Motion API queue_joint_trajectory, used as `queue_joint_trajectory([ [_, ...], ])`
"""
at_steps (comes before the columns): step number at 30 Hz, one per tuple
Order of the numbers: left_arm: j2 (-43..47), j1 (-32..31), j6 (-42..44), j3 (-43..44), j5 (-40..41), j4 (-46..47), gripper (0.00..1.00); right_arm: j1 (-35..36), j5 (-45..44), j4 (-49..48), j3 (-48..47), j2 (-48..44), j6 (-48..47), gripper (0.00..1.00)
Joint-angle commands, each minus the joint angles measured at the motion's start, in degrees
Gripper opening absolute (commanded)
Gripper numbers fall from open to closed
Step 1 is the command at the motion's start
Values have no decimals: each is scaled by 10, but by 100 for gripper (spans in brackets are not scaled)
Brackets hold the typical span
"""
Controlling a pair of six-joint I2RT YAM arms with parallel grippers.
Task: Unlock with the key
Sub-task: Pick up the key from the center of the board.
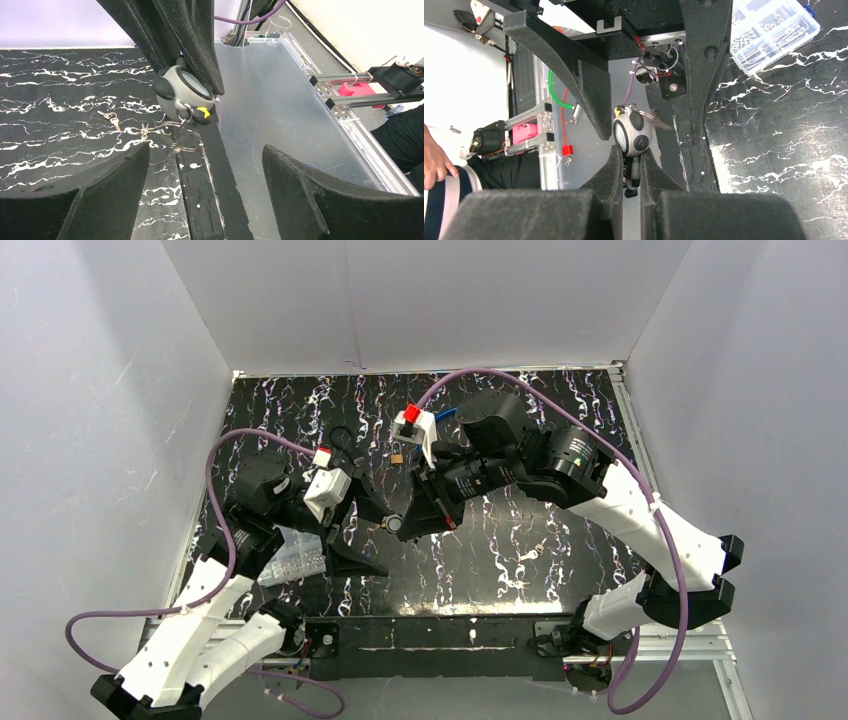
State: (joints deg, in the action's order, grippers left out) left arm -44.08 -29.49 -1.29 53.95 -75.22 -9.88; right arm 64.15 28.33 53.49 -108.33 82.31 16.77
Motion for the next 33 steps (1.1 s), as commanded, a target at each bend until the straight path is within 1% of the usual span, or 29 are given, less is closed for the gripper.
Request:
queue_joint_trajectory([
  [1,2,-6,-9,19,-9,7,78,2,-3,-30,-10,-7,-6,1],
  [3,1,-7,-11,21,-8,7,74,2,-7,-36,-4,-12,-4,1],
  [7,4,-8,-14,21,-3,7,60,2,-16,-52,16,-24,0,1],
  [11,6,-9,-14,21,2,6,55,2,-17,-63,28,-29,6,1],
  [16,8,-11,-17,20,4,7,45,2,-23,-76,33,-37,10,1],
  [19,11,-12,-21,17,6,7,44,2,-29,-81,36,-43,12,1],
  [25,16,-12,-23,13,17,7,37,2,-31,-108,57,-57,24,1],
  [27,15,-12,-23,16,22,6,28,2,-26,-116,65,-60,30,1],
  [28,15,-12,-23,18,28,6,20,2,-24,-121,69,-61,32,1],
  [29,13,-12,-24,22,38,7,8,2,-23,-126,74,-63,34,1],
  [30,12,-13,-24,24,42,7,3,2,-23,-129,78,-65,35,1],
  [33,11,-12,-23,31,48,7,0,2,-25,-136,90,-71,39,1],
])
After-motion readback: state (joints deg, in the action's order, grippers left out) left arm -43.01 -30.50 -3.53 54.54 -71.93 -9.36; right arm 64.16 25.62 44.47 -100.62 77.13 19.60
